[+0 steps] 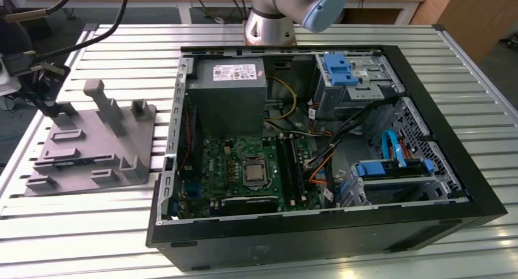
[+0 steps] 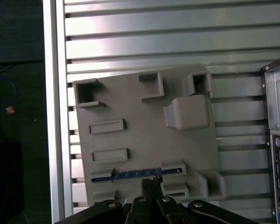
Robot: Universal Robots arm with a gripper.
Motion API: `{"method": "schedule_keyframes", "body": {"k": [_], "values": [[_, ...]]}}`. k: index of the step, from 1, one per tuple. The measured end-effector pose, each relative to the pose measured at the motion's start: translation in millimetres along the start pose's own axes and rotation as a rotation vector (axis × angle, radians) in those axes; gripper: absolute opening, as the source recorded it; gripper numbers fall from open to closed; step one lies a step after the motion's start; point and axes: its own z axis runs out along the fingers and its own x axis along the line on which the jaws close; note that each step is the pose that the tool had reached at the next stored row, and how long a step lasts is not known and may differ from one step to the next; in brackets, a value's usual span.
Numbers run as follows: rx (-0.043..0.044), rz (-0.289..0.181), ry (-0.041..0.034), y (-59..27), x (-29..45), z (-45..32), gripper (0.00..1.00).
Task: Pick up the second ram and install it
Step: 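Reach for the second ram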
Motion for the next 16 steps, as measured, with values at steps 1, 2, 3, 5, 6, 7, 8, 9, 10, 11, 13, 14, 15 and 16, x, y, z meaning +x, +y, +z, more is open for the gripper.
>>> {"method": "schedule_keyframes", "body": {"k": [1, 2, 3, 5, 6, 7, 8, 9, 10, 11, 13, 14, 15, 16], "values": [[0.0000, 0.000, 0.0000, -0.1, 0.0, 1.0, 0.10], [0.0000, 0.000, 0.0000, -0.3, 0.0, 2.1, 0.10], [0.0000, 0.000, -0.0001, -0.4, 0.0, 3.3, 0.10], [0.0000, 0.000, 0.0000, -0.6, 0.0, 5.2, 0.10], [0.0000, 0.000, -0.0001, -0.8, 0.0, 6.2, 0.10], [-0.0001, 0.000, -0.0001, -0.9, 0.0, 7.1, 0.10], [0.0000, 0.000, 0.0000, -1.0, 0.0, 8.1, 0.10], [0.0000, 0.000, 0.0000, -1.1, 0.0, 9.1, 0.10], [0.0000, 0.000, 0.0000, -1.3, 0.0, 10.2, 0.10], [0.0000, 0.000, 0.0000, -1.4, 0.0, 11.2, 0.10], [0.0000, 0.000, 0.0000, -1.6, 0.0, 13.2, 0.10], [0.0000, 0.000, 0.0000, -1.8, 0.0, 14.2, 0.10], [0.0000, 0.000, -0.0001, -1.9, 0.0, 15.3, 0.10], [0.0000, 0.000, -0.0001, -2.0, 0.0, 16.4, 0.10]]}}
